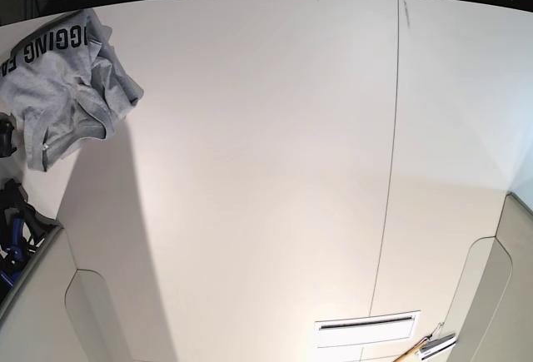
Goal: Fold the T-shirt properly
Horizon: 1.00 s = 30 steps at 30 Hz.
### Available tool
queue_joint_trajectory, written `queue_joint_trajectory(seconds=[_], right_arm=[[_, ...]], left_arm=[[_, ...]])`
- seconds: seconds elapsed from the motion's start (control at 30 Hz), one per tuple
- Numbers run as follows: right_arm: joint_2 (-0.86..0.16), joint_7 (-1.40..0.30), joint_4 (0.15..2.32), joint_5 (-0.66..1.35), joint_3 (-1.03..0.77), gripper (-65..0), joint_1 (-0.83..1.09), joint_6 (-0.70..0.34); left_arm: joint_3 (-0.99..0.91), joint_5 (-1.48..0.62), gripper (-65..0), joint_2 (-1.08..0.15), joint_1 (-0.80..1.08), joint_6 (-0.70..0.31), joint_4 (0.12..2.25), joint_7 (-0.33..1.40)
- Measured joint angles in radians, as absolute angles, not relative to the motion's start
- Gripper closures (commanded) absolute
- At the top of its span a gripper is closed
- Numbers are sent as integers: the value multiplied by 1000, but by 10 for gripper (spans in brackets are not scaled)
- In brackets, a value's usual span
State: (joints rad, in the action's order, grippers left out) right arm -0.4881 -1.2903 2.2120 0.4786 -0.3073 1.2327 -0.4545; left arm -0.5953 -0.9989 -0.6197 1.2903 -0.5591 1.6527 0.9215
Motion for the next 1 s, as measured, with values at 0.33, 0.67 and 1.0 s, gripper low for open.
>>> queue_joint_trajectory(seconds=[0.33,0.67,1.0], right_arm=[[-513,-1188,1731,499,-205,0,1035,-504],[-487,-1053,1031,426,154,0,595,-494],[-317,-796,713,343,350,0,312,-393]], left_arm=[[-89,-803,0,-646,1077,-688,1303,736],[260,-510,0,-479,678,-689,1150,523],[395,-368,0,-284,412,-686,803,442]])
